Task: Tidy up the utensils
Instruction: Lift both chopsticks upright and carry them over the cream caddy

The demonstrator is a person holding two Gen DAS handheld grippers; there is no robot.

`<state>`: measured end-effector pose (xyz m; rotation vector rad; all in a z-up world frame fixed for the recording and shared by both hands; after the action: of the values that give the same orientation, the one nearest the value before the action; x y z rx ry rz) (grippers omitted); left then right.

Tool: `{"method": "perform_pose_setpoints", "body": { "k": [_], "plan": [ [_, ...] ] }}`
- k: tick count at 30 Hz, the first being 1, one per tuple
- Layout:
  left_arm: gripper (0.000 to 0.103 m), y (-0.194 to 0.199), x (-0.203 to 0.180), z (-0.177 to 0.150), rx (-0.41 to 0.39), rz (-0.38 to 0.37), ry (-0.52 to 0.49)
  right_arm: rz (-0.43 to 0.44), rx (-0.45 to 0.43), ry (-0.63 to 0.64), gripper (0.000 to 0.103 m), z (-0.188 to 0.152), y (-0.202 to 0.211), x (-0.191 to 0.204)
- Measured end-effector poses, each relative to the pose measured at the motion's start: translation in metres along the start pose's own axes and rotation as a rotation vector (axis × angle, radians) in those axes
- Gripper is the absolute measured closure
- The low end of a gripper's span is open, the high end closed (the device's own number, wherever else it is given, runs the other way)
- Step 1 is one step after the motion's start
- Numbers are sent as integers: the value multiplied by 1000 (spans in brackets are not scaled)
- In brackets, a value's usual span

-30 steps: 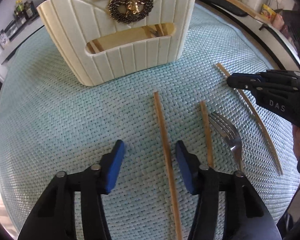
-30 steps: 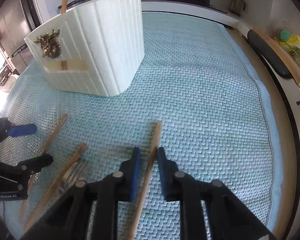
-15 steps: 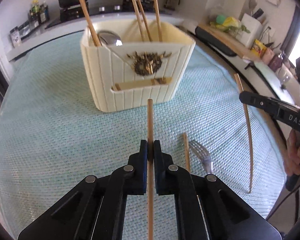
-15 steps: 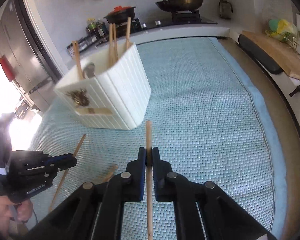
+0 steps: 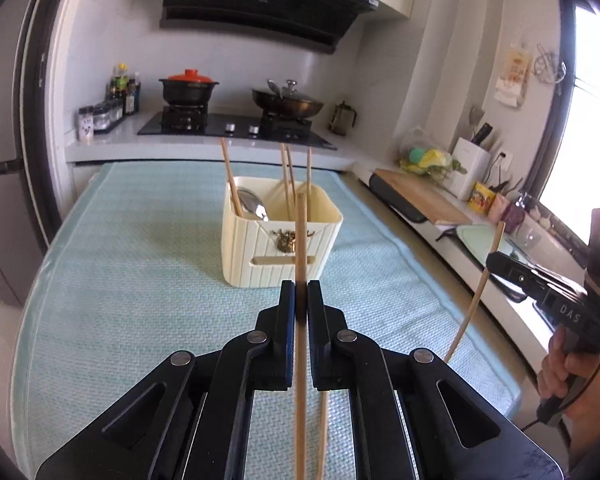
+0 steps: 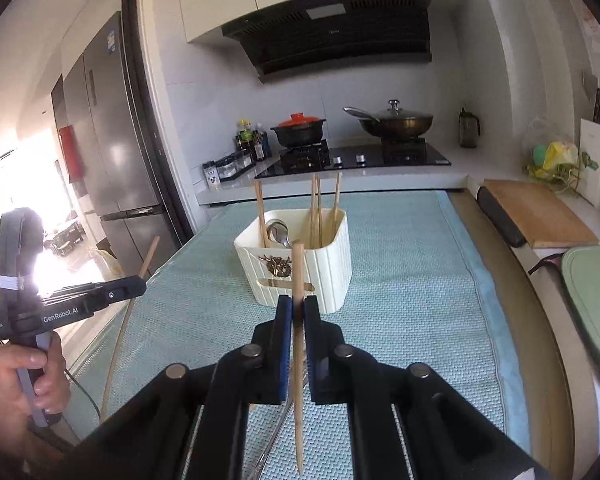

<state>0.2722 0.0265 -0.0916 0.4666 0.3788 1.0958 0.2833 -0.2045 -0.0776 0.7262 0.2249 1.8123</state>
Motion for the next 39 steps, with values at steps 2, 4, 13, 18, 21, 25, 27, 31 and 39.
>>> {"method": "perform_pose_setpoints", "body": {
  "k": [2,4,13,18,21,25,27,31,39],
  "plan": [
    [98,2,2,0,-10,-7,14,-2,-16,16,97,-2,8,6],
    [98,3,5,-1,-17,-6,26,6,-21,23,97,-3,14,9],
    [99,10,9,-3,-50,8,54,18,-46,33,97,-1,28,15],
    [99,21,6,6,-77,8,54,24,-60,21,97,3,28,13],
    [99,29,5,16,-94,7,42,38,-71,17,97,10,29,14],
    [99,38,6,33,-108,0,33,60,-95,26,97,24,31,22],
    [99,41,8,42,-115,-1,28,71,-112,34,97,31,31,27],
    [99,43,15,57,-116,3,20,87,-141,63,97,45,30,39],
    [99,47,33,83,-149,12,25,101,-164,102,97,67,12,56]
  ]
}}
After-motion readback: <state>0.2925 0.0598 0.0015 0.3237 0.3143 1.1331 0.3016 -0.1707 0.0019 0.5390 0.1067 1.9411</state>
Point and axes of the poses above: each gripper's, at about its wrist camera, not at the fingertips, and y roughly against the way its jaws point, x to its left, z to its top, the point moved 5 cm from there along -y, roughly the way its jaws point, and after that the axes turned 14 degrees about -y, right-handed, at the moved point
